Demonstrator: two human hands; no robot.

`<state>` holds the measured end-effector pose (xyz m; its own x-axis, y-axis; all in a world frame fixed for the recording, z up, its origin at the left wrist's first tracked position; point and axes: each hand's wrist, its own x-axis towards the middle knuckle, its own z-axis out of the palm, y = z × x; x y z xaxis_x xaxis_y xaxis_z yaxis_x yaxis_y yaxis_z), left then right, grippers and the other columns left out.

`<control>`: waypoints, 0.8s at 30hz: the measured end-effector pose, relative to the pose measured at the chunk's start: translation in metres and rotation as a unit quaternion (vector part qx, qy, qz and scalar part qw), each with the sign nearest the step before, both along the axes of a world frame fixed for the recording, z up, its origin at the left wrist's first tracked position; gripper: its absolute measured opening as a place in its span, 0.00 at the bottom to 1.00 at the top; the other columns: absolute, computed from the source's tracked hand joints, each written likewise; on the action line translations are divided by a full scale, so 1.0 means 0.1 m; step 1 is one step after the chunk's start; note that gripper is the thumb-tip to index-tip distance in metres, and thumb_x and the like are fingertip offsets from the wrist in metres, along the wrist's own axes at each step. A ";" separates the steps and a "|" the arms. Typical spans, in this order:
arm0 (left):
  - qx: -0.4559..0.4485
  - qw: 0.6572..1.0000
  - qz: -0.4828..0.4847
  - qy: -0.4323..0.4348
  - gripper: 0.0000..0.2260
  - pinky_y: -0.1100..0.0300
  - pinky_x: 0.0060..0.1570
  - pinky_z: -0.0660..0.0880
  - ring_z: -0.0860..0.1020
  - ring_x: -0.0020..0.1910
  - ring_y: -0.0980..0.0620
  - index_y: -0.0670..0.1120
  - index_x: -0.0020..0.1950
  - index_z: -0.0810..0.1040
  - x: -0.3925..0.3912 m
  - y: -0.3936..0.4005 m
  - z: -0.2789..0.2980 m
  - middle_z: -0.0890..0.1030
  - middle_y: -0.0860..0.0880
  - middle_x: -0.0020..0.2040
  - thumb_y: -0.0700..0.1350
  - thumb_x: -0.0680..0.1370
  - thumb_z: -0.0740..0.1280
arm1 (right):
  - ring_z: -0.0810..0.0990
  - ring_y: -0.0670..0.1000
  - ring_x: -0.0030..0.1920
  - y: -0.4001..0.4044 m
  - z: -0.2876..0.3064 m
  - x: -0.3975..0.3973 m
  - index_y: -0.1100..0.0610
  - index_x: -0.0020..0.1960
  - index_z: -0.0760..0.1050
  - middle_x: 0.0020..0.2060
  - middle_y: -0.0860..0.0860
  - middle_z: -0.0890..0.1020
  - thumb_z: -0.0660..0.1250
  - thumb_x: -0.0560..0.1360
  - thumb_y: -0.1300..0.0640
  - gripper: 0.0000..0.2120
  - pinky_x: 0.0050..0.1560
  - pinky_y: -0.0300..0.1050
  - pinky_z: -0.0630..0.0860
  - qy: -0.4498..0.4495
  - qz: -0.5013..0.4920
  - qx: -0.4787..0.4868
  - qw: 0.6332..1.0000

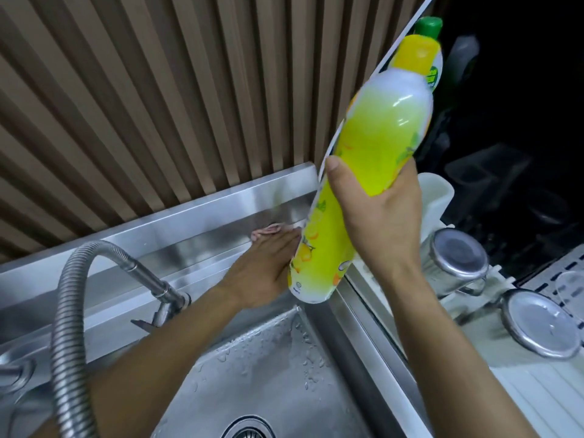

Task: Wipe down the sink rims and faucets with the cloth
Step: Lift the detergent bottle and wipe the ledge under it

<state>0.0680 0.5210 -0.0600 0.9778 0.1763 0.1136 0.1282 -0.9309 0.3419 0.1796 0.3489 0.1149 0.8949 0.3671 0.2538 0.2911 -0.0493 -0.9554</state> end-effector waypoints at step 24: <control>0.029 0.978 0.206 -0.026 0.38 0.42 0.78 0.58 0.59 0.81 0.46 0.50 0.81 0.63 -1.07 -0.25 -0.19 0.64 0.49 0.80 0.34 0.74 0.72 | 0.80 0.39 0.51 0.54 -0.37 -0.05 0.50 0.61 0.67 0.50 0.37 0.78 0.80 0.69 0.45 0.29 0.50 0.36 0.78 -0.109 0.134 -0.049 0.984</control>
<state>-0.0392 0.4957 -0.0785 0.8181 0.5454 0.1824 0.4798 -0.8222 0.3062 0.1745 0.4028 0.0776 0.6906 0.6148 0.3809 0.5046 -0.0323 -0.8627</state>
